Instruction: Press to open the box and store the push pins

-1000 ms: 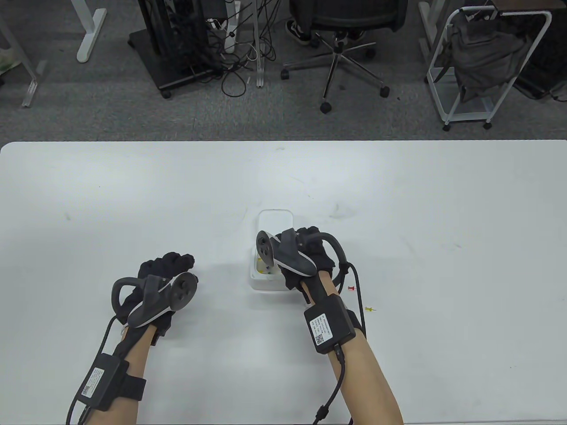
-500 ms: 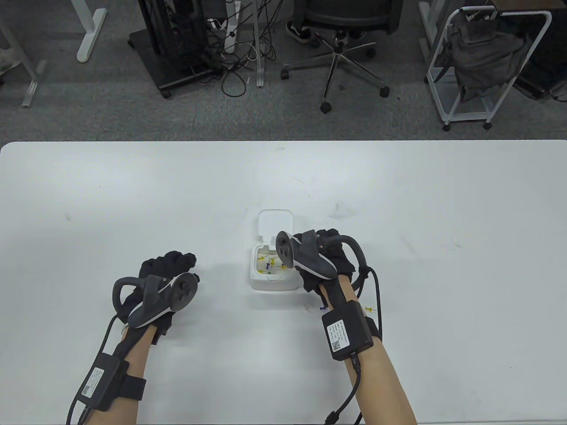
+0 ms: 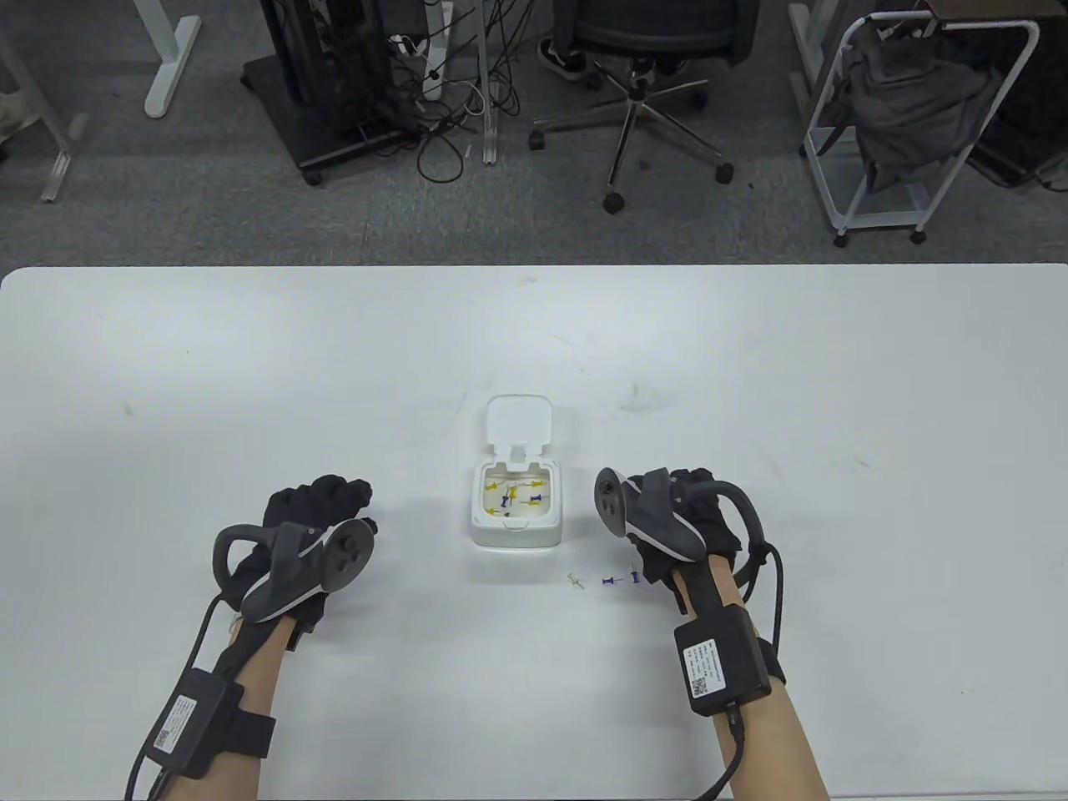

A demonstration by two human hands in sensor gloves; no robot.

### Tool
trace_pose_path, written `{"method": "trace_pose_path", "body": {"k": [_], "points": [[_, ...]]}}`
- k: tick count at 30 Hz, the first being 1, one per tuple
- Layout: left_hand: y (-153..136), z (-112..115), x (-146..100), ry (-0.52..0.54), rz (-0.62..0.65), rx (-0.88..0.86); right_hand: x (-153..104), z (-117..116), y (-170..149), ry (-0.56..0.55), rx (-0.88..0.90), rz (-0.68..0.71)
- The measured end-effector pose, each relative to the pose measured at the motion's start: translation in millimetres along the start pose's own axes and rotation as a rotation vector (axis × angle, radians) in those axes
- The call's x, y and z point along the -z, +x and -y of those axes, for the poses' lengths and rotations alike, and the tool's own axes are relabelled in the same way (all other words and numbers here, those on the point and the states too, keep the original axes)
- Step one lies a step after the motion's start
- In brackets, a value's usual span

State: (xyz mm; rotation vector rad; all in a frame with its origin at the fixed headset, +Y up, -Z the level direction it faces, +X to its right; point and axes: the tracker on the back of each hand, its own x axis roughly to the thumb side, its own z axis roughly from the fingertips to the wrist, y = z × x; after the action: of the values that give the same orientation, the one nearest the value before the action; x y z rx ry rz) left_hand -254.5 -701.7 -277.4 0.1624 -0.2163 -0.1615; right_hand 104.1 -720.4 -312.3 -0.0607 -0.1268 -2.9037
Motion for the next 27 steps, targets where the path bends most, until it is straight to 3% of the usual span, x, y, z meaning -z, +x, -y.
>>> {"method": "trace_pose_path", "body": {"k": [11, 18, 27], "points": [[0, 0, 0, -0.005, -0.003, 0.005, -6, -38, -14, 0.05, -0.046, -0.042], [1, 0, -1, -0.009, -0.002, 0.01, -6, -37, -5, -0.009, -0.13, -0.027], [0, -1, 0, -0.006, -0.004, 0.012, -3, -41, -5, -0.007, -0.1, -0.025]]}}
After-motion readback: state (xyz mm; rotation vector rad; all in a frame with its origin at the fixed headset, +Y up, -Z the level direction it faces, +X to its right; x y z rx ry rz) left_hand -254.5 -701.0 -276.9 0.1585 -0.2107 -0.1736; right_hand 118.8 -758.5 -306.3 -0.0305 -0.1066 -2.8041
